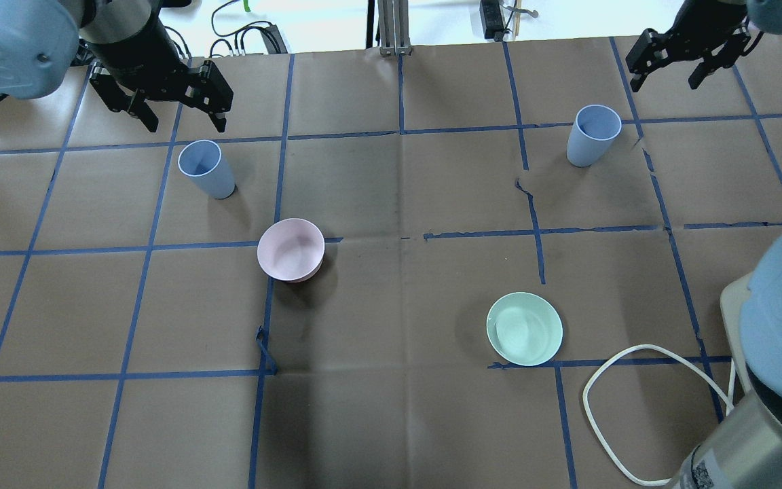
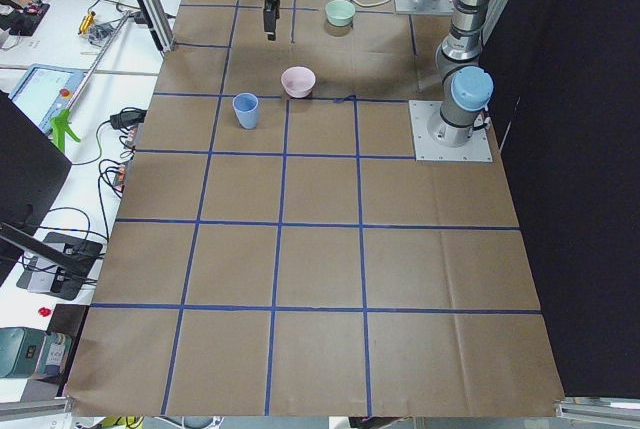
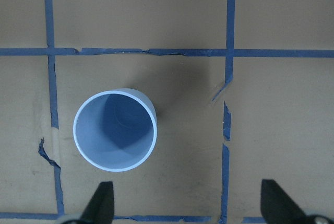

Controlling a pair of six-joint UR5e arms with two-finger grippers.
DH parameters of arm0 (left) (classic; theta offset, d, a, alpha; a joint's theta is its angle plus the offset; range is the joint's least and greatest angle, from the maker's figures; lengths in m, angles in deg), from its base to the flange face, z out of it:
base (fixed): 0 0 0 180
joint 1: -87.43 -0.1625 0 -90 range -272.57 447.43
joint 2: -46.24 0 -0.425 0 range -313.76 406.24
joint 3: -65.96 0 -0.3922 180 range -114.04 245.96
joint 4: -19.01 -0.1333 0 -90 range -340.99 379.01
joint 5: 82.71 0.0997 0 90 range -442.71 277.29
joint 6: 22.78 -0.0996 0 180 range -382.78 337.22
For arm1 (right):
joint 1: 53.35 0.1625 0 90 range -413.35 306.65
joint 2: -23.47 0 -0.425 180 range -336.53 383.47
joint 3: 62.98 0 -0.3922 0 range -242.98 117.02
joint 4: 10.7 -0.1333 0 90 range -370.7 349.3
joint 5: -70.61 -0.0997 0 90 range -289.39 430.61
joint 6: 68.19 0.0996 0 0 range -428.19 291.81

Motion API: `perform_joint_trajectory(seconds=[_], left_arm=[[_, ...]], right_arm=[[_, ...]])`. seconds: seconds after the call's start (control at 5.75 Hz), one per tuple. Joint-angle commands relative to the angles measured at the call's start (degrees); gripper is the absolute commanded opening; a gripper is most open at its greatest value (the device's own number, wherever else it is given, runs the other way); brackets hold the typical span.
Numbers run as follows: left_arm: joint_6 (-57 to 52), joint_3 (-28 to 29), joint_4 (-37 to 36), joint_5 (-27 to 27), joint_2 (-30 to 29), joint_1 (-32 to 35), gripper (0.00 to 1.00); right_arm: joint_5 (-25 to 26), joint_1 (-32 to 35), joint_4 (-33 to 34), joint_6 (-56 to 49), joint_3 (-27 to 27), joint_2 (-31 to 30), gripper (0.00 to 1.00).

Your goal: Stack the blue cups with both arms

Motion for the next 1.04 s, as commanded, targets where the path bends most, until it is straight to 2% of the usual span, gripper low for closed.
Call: perform_joint_trajectory(seconds=[0.0, 0.17, 0.35, 0.52, 0.7, 0.87], left_arm=[[-0.69, -0.49, -7.95, 0.01, -6.35, -0.36, 0.99], [-0.69, -0.67, -9.99, 0.27, -9.34, -0.36, 0.99], [-0.77, -0.32, -10.62, 0.36, -11.72, -0.45, 0.99], [-0.95, -1.8, -15.23, 0.28, -12.44, -1.14, 0.98], [-2.34, -2.08, -15.98, 0.36, -13.23, -1.5, 0.98], [-2.44, -2.08, -16.77, 0.36, -14.45, -2.63, 0.98]], right_arm=[[-1.43, 0.3, 8.92, 0.22, -5.72, 1.91, 1.0], [-1.53, 0.3, 14.2, 0.05, -8.81, 2.0, 1.0], [-1.53, 0.3, 14.34, 0.13, -9.36, 2.79, 1.0], [-1.62, 0.3, 14.34, 0.22, -9.63, 3.06, 0.99], [-1.62, 0.3, 14.34, 0.4, -10.15, 2.97, 0.65], [-1.62, 0.3, 14.34, 0.57, -10.16, 2.8, 0.22]])
